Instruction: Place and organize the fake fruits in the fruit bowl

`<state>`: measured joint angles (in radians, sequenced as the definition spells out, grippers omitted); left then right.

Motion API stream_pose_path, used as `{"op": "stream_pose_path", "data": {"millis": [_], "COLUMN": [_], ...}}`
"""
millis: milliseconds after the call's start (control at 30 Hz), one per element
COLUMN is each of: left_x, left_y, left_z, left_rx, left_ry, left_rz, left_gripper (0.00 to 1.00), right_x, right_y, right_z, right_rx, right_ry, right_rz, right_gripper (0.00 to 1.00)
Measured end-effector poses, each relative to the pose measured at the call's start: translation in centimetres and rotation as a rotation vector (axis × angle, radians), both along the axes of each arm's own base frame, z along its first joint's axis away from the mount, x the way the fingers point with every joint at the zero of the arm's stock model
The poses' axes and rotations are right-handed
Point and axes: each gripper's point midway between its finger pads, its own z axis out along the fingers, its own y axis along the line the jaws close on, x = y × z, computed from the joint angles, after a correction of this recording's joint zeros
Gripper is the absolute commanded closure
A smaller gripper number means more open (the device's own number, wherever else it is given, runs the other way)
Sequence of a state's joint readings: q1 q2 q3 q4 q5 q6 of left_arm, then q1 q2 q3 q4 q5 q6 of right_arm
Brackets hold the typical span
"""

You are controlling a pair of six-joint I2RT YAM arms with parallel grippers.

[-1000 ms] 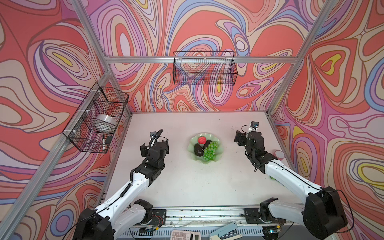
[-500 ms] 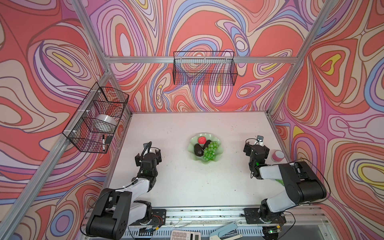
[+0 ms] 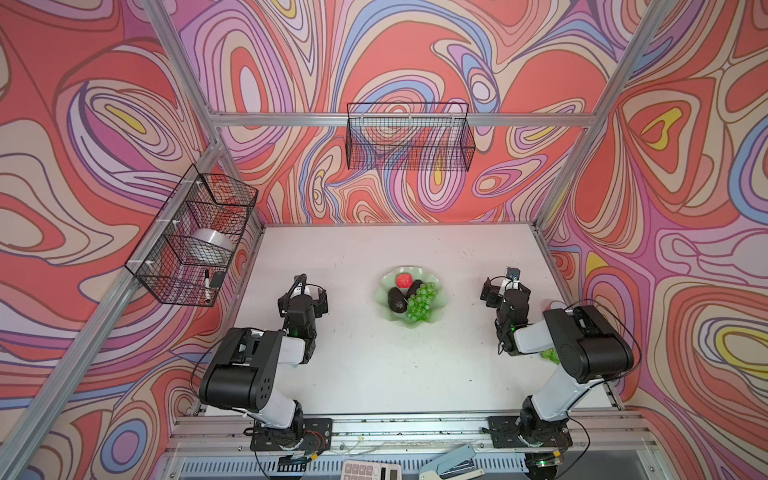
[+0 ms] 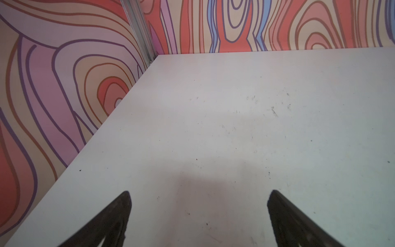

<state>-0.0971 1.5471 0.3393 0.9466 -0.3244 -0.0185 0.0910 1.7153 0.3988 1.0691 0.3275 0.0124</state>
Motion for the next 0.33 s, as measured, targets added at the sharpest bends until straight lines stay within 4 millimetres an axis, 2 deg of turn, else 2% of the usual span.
{"op": "stream_pose_path", "data": {"millis": [333], "left_x": [0.0], "left_y": [-0.07], "left_z": [-0.15], "left_rx": [-0.001], "left_ry": [0.007], "left_rz": [-0.004], "left_gripper": [0.0], "right_x": [0.68], "right_y": [0.02], "right_z": [0.5], "right_rx": [0.005], "right_ry": [-0.008], "right_rz": [0.007], "right_gripper": [0.02]}}
